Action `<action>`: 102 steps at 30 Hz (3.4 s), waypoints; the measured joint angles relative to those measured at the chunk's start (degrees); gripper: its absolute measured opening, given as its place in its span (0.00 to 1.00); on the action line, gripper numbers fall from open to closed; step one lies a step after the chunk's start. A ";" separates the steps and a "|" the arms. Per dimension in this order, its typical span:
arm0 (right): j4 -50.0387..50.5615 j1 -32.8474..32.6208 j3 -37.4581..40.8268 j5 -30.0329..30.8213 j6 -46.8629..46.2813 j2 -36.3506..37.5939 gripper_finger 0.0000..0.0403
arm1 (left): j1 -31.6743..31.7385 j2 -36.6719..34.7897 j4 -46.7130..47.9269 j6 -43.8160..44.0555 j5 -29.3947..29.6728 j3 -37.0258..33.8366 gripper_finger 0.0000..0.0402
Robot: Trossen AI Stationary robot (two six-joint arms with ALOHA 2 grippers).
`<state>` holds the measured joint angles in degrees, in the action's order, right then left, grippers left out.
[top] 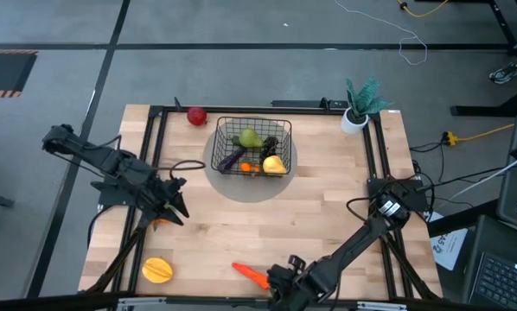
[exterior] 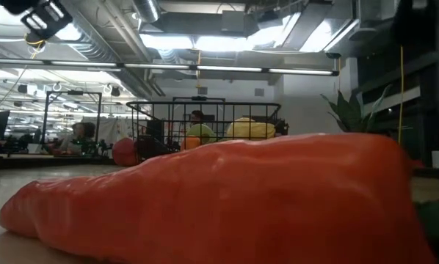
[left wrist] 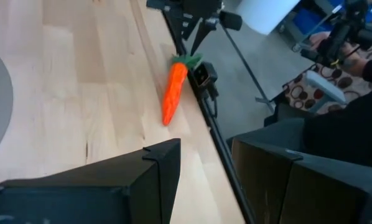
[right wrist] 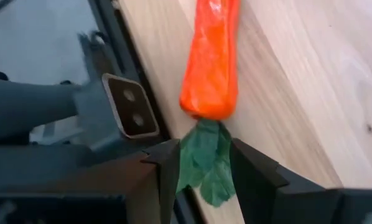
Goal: Build produce basket
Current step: Put the orange carrot into the black wire basket
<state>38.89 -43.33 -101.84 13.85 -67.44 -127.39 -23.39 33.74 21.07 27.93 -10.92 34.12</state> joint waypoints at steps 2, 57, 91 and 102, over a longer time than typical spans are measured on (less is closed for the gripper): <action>0.34 -0.04 0.00 -0.42 0.00 -0.72 0.32 | -0.26 -0.01 -0.27 0.03 0.03 -1.11 0.33; 14.70 7.40 -0.52 13.33 0.02 -6.29 0.32 | -3.39 -0.02 -1.39 0.06 7.89 -3.22 0.33; 28.86 11.63 -23.11 9.28 3.47 -6.27 0.00 | -3.39 0.00 -0.98 -0.07 10.08 -3.20 0.33; 36.61 11.56 -32.68 22.47 7.60 -3.01 0.00 | -3.39 0.00 -0.95 -0.11 10.08 -3.20 0.33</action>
<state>75.50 -31.77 -134.53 36.31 -59.84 -130.40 -26.79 33.74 20.12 27.81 -0.84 30.92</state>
